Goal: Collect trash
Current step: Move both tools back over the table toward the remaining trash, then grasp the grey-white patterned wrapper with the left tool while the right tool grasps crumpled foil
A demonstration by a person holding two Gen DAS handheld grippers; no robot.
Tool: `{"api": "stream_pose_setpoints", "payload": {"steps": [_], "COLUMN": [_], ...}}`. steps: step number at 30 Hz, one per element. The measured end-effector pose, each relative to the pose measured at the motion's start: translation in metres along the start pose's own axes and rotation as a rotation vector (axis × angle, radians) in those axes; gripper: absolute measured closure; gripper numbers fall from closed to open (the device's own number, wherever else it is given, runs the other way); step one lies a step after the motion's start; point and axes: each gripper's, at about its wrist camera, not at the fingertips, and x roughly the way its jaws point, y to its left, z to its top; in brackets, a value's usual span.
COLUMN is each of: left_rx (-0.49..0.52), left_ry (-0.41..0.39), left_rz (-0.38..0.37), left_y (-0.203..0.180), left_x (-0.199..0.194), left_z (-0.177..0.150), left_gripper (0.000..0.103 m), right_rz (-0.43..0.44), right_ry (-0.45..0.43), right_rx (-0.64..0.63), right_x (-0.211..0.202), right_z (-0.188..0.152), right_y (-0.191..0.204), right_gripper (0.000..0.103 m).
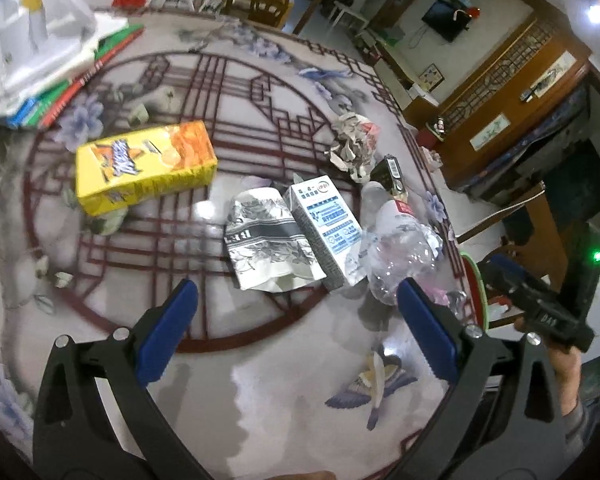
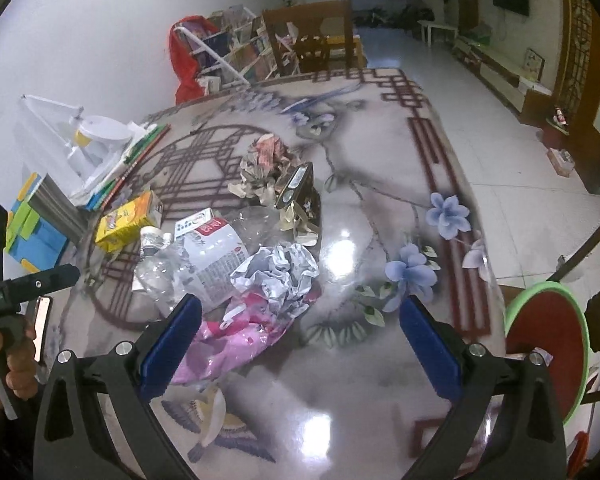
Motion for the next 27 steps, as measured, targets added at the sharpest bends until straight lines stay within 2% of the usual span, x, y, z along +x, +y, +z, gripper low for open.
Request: {"api": "stream_pose_setpoints", "payload": {"steps": [7, 15, 21, 23, 27], "left_rx": [-0.019, -0.050, -0.030, -0.026, -0.029], "left_ry": [0.035, 0.063, 0.063, 0.060, 0.062], "left_rz": [0.002, 0.008, 0.034, 0.036, 0.036], "left_y": [0.005, 0.016, 0.018, 0.019, 0.023], "left_x": [0.026, 0.053, 0.068, 0.072, 0.080], "left_z": [0.007, 0.015, 0.017, 0.017, 0.018], "left_gripper": [0.006, 0.006, 0.006, 0.006, 0.012], "right_rz": [0.037, 0.014, 0.019, 0.026, 0.037], "right_ry": [0.063, 0.113, 0.108, 0.110, 0.119], "right_rx": [0.023, -0.076, -0.083, -0.081, -0.078], "right_x": [0.033, 0.069, 0.083, 0.088, 0.096], "right_z": [0.007, 0.001, 0.006, 0.007, 0.006], "right_y": [-0.005, 0.007, 0.007, 0.007, 0.006], "right_gripper": [0.008, 0.008, 0.009, 0.012, 0.014]}}
